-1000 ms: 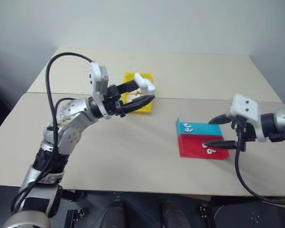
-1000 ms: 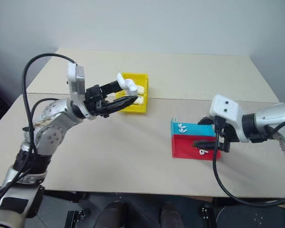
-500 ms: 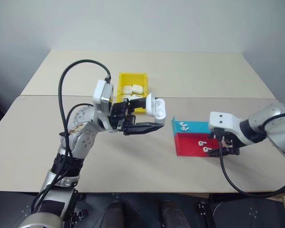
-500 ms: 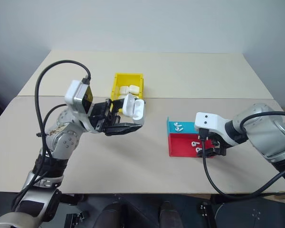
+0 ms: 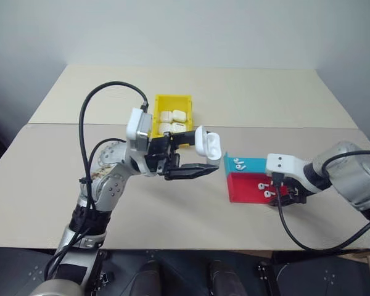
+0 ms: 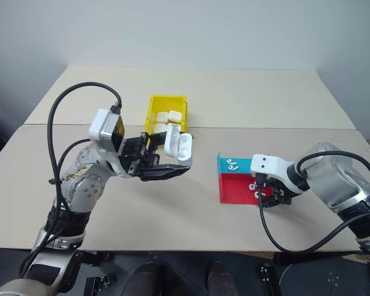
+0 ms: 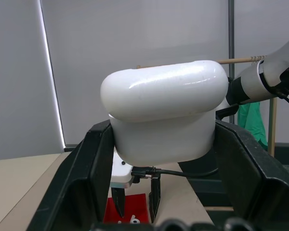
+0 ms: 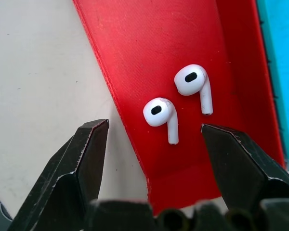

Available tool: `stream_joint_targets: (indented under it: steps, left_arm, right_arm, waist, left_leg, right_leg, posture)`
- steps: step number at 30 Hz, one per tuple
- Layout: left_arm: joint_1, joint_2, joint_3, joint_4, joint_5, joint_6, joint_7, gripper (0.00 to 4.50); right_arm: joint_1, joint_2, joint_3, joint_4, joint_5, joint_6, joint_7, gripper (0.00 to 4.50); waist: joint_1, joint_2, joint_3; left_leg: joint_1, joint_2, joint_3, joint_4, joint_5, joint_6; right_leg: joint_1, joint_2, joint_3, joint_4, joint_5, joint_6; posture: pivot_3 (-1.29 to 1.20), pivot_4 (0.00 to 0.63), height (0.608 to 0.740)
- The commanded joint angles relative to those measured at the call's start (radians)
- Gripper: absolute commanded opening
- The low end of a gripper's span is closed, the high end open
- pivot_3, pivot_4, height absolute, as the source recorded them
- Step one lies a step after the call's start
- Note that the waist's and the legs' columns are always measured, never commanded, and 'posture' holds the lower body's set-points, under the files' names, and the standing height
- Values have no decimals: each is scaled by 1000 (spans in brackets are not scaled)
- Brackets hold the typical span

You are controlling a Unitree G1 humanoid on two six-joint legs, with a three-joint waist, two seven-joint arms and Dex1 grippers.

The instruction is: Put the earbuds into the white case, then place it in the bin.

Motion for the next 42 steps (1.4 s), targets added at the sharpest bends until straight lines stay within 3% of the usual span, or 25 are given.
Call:
stream_joint_targets:
  steps: [1,5,7,15,20,25,29,32,36,42]
  left_arm:
    - [7,-2,26,-45,-6,6,2,2848]
    - [13,1,31,-53,-7,11,4,2848]
    - [16,2,34,-58,-8,16,3,2848]
    - [22,3,34,-70,-2,24,4,2848]
    - [18,2,28,-68,0,30,0,2848]
    - [-3,1,30,-53,-10,50,-8,2848]
    - [-52,5,30,-13,-11,85,-26,2848]
    - [-88,4,29,27,-14,108,-51,2848]
    - [-138,-5,11,100,10,107,-115,2848]
    - [-196,-37,8,166,43,93,-140,2848]
  right_arm:
    - [-8,13,-17,15,-14,-17,10,3635]
    - [-1,25,-17,21,-20,-24,14,3635]
    - [3,29,-22,22,-19,-29,12,3258]
    - [21,22,-32,2,-10,-27,22,655]
    - [46,4,-103,-52,38,19,23,620]
    - [58,-5,-373,-175,234,201,18,620]
    - [43,152,-765,-295,494,327,-56,620]
    - [19,308,-930,-380,607,329,-190,620]
    - [-77,482,-992,-428,741,390,-397,620]
    - [-98,566,-935,-484,858,365,-542,620]
  waist:
    - [0,0,0]
    - [0,0,0]
    - [0,0,0]
    - [0,0,0]
    - [1,0,0]
    - [5,0,0]
    - [6,0,0]
    - [7,0,0]
    - [4,0,0]
    - [6,0,0]
  left_leg:
    - [0,0,0,0,0,0]
    - [0,0,0,0,0,0]
    - [0,0,0,0,0,0]
    - [0,0,0,0,0,0]
    - [0,0,0,0,0,0]
    - [0,0,0,0,0,0]
    - [1,0,-1,0,0,0]
    - [1,0,-2,0,0,0]
    - [1,0,-1,0,0,0]
    - [0,0,-1,-1,0,0]
  right_leg:
    - [0,0,0,0,0,0]
    - [0,0,0,0,0,0]
    - [0,0,0,0,0,0]
    - [1,0,0,0,0,0]
    - [1,0,0,0,0,0]
    - [0,0,0,0,0,0]
    - [1,1,0,0,0,0]
    - [2,1,-1,0,0,0]
    - [1,1,-1,1,0,0]
    - [1,1,-1,0,0,0]
  posture:
    - [0,150,740]
    - [0,150,740]
    - [0,150,740]
    - [0,150,740]
    - [0,150,740]
    - [0,150,740]
    - [0,150,740]
    - [0,150,740]
    - [0,150,740]
    - [0,150,740]
